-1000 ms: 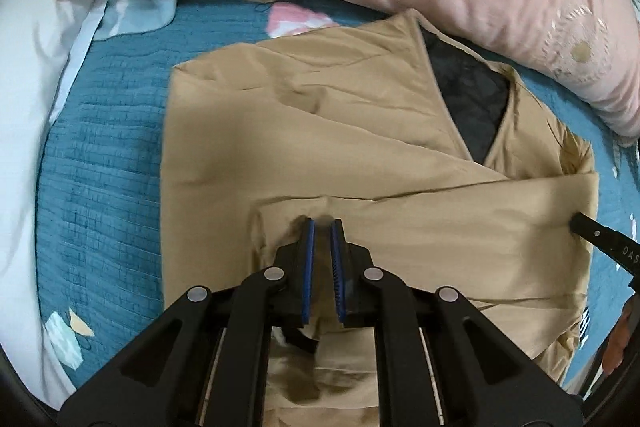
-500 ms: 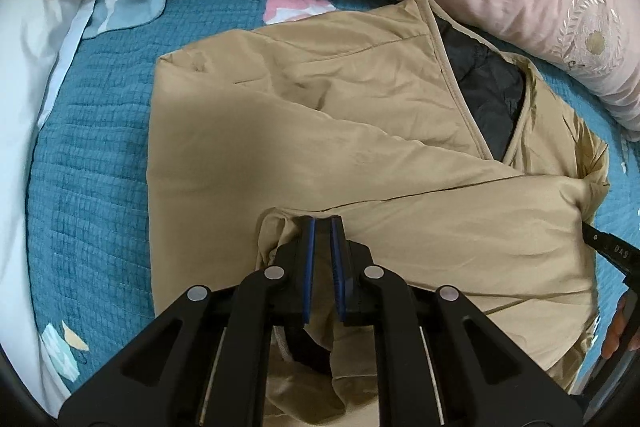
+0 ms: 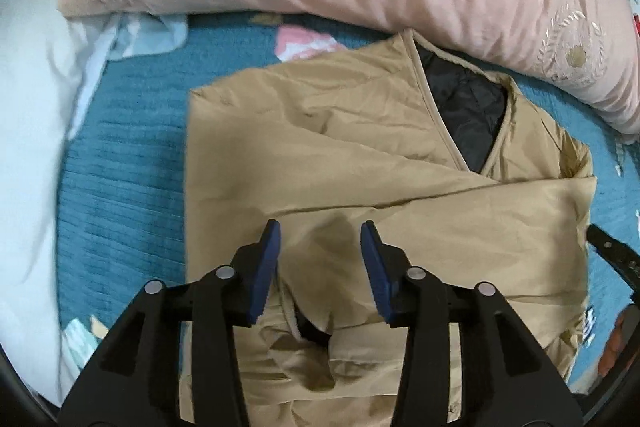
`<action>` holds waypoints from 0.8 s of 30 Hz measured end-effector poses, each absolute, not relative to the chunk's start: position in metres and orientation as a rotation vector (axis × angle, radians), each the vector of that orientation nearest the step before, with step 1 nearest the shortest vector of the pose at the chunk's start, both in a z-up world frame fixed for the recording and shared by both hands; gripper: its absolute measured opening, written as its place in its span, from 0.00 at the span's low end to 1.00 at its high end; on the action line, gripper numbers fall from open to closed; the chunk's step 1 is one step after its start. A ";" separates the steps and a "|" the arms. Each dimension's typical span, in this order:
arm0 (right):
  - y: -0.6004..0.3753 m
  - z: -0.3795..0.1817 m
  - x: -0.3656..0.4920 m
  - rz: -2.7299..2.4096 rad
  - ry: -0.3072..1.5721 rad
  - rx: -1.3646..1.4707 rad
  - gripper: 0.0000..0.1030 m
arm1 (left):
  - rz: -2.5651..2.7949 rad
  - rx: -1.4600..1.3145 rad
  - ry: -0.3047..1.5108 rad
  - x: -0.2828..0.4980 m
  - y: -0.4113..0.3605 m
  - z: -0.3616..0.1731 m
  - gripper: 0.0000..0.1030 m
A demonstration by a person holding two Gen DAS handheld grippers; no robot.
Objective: Fold large clothes
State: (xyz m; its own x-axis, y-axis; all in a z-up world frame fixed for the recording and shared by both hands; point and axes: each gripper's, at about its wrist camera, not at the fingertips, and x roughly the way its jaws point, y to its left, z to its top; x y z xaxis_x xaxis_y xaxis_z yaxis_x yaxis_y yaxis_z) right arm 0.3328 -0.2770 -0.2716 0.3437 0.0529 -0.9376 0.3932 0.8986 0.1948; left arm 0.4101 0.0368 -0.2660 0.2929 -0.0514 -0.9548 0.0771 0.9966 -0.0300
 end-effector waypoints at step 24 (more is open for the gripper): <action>-0.321 -0.262 0.402 -0.276 1.220 0.441 0.68 | -0.048 -0.056 1.327 0.480 0.089 -0.275 0.42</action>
State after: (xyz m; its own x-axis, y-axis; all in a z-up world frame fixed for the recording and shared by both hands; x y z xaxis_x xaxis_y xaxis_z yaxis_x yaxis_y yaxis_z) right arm 0.4018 -0.3210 -0.2623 0.3262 0.0300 -0.9448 0.4336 0.8834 0.1777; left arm 0.4796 0.0891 -0.2753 0.2407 -0.0667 -0.9683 0.0031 0.9977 -0.0679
